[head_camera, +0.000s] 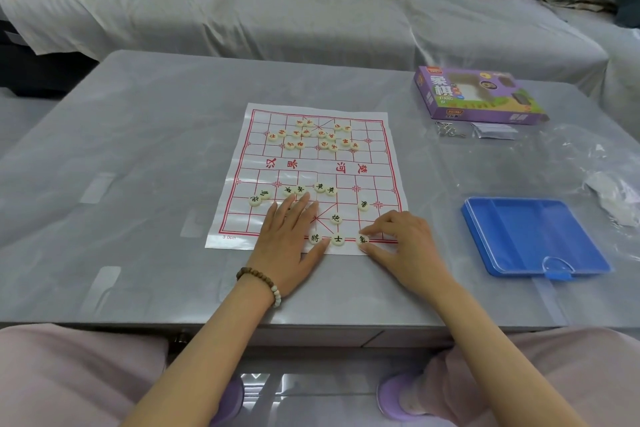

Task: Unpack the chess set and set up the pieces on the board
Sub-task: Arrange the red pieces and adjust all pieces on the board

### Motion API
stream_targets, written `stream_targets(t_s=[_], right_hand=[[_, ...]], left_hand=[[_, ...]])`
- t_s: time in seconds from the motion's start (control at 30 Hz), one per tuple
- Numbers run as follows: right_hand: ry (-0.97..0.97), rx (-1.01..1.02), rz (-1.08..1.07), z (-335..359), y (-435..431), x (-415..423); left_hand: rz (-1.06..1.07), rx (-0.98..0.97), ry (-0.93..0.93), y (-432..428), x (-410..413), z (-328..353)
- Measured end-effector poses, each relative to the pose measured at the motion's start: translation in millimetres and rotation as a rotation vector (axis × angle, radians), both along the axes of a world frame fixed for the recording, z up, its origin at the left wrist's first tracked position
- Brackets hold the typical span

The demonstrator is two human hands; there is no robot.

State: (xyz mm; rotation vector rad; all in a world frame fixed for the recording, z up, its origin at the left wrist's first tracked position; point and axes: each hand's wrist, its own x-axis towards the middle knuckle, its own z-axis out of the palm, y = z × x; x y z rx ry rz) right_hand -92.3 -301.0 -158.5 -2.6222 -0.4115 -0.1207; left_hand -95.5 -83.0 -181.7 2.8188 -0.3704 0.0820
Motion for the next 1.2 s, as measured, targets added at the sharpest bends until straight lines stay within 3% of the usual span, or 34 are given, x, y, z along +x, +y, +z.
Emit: stream_targets(t_s=[0.33,0.6,0.7,0.77,0.83,0.93,1.07,1.2], right_hand=[[-0.017,0.068,-0.072,4,-1,7],[0.098,-0.145,-0.104,13,8,50],[0.095,-0.133,-0.112,16,12,52],[0.034,0.003,-0.115,21,17,44],[-0.082,0.157,-0.073,29,28,29],[-0.22,0.171,0.029,35,49,7],[-0.353,0.144,0.085,33,71,-6],[-0.307,0.185,0.166,34,87,-12]], left_hand=[[-0.004,0.005,0.009,1,1,-3],[0.0,-0.034,-0.005,1,0,-4],[-0.01,-0.088,-0.029,1,-1,0],[0.024,-0.25,-0.035,0,-4,8],[0.137,-0.548,-0.027,-1,-9,23],[0.218,-0.909,0.148,2,-17,50],[0.21,-1.083,0.288,16,-25,63],[0.221,-1.135,0.32,36,-31,62]])
